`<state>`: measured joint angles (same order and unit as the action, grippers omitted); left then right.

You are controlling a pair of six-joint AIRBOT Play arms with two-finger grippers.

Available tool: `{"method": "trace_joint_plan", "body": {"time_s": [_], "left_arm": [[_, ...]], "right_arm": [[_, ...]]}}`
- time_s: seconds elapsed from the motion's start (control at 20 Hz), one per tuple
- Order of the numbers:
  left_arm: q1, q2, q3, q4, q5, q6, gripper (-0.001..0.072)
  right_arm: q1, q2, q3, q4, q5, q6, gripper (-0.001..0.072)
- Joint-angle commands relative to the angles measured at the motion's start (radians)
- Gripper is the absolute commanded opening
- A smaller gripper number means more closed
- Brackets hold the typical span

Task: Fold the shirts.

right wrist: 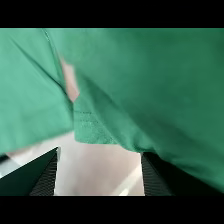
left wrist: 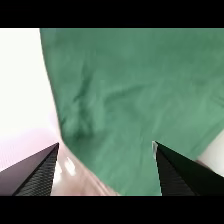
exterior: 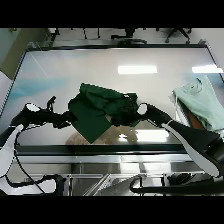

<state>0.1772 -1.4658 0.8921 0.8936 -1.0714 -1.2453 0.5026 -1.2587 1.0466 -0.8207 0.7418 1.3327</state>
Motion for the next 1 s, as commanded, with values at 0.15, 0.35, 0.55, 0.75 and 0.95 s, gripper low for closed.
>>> {"method": "trace_joint_plan", "body": {"time_s": [0.15, 0.35, 0.55, 0.75, 0.95], "left_arm": [[-0.077, -0.038, 0.002, -0.005, 0.129, 0.0, 0.0653], [-0.085, -0.055, 0.002, -0.004, 0.132, 0.015, 0.0016], [-0.085, -0.003, 0.002, -0.003, 0.143, 0.034, 0.0016], [-0.085, 0.054, 0.002, -0.003, 0.153, 0.034, 0.0016], [-0.085, 0.059, 0.002, -0.003, 0.129, 0.059, 0.0015]], "right_arm": [[0.013, 0.008, 0.022, -0.014, -0.009, -0.001, 0.057], [-0.022, 0.1, 0.03, -0.053, 0.111, 0.038, 0.057], [0.01, 0.121, 0.027, -0.064, 0.182, 0.082, 0.0569], [0.071, 0.006, 0.027, -0.061, 0.074, 0.082, 0.0569], [0.081, -0.07, 0.03, 0.021, -0.034, 0.023, 0.0409]]}}
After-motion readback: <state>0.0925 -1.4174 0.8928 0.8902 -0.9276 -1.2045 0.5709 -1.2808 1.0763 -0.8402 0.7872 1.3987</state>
